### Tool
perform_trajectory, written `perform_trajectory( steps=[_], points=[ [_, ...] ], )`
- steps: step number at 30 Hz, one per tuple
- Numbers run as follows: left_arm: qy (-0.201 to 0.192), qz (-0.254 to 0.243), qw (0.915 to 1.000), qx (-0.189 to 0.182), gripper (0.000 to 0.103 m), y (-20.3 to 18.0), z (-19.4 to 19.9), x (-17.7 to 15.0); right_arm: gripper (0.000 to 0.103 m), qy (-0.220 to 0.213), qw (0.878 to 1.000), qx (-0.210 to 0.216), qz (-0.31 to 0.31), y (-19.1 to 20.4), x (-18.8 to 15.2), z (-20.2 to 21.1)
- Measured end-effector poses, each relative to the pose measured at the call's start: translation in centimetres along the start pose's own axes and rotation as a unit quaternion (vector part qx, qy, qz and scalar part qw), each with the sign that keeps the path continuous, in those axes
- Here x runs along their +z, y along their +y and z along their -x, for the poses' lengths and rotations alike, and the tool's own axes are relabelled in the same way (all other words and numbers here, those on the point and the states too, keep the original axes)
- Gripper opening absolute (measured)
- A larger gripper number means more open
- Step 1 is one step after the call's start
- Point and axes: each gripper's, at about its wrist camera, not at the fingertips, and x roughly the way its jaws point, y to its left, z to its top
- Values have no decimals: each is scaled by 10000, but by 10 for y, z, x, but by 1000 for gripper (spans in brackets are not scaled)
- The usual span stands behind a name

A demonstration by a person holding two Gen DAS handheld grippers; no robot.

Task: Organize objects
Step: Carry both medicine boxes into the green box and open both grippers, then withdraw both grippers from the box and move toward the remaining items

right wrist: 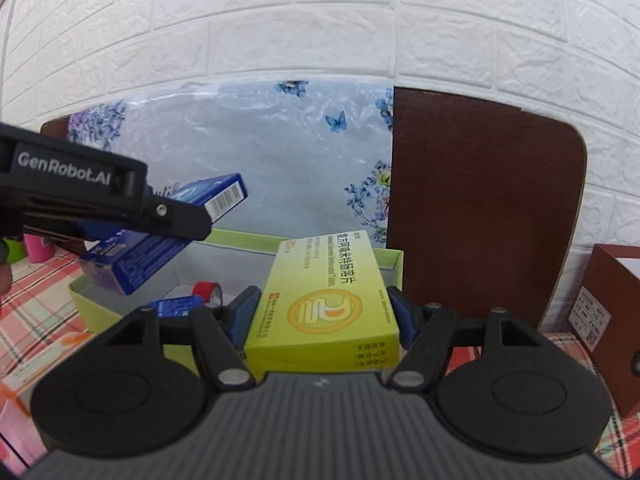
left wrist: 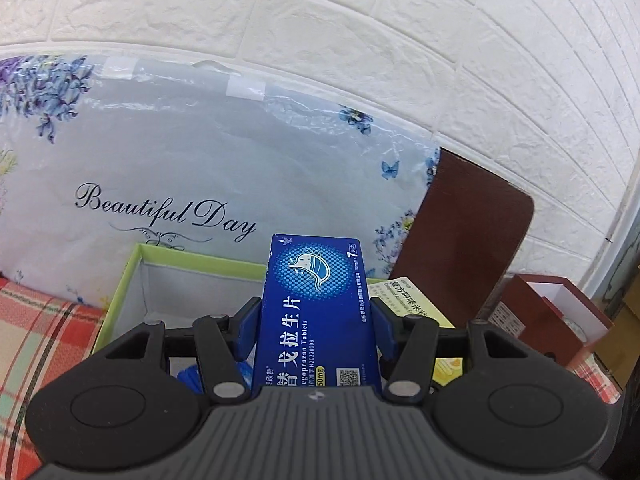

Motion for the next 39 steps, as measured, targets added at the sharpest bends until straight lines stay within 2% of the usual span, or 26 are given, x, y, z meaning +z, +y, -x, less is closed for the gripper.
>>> perform_trajectory(
  steps=[3,4,6,7,9,10,13,17,21,24,26,30,35,39],
  points=[
    [5,39,10000,-76,60,3,-18,-1,67,37,10000,-49,7,1,-3,-19],
    [32,33,9999,-105,70,4,-24,-2,67,21,10000,-69,22,2,-4,-24],
    [141,-6,9999,59,83,7,-34,-6,69,59,9999,-84,114,3,-9,-36],
    [139,-31,9997,196,83,8,-35,-9,81,170,9997,-52,179,4,-10,-40],
    [154,-93,9995,259,83,13,-35,-16,87,215,9993,52,297,5,-15,-38],
    [167,-101,9995,251,83,16,-33,-19,94,156,9991,95,380,6,-17,-34],
    [161,-55,9994,305,83,20,-26,-23,103,-73,9975,20,700,13,-20,-21],
    [90,23,9994,319,83,19,-6,-21,103,-154,9957,-18,918,18,-17,-3],
    [-73,35,9992,382,83,11,28,-24,103,-209,9974,-3,690,15,-14,24],
    [-12,-26,9983,590,83,-2,53,-34,103,-186,9986,121,473,13,-14,50],
    [36,-201,9980,602,84,-11,71,-45,103,-133,9988,141,440,15,-16,68],
    [257,-351,9962,758,84,-25,99,-67,103,-75,9991,45,417,17,-26,105],
    [165,-661,9935,912,84,-39,131,-87,103,50,9998,106,186,16,-46,143],
    [153,-589,9949,798,84,-39,157,-98,103,128,9998,154,-83,16,-63,166]
  ],
)
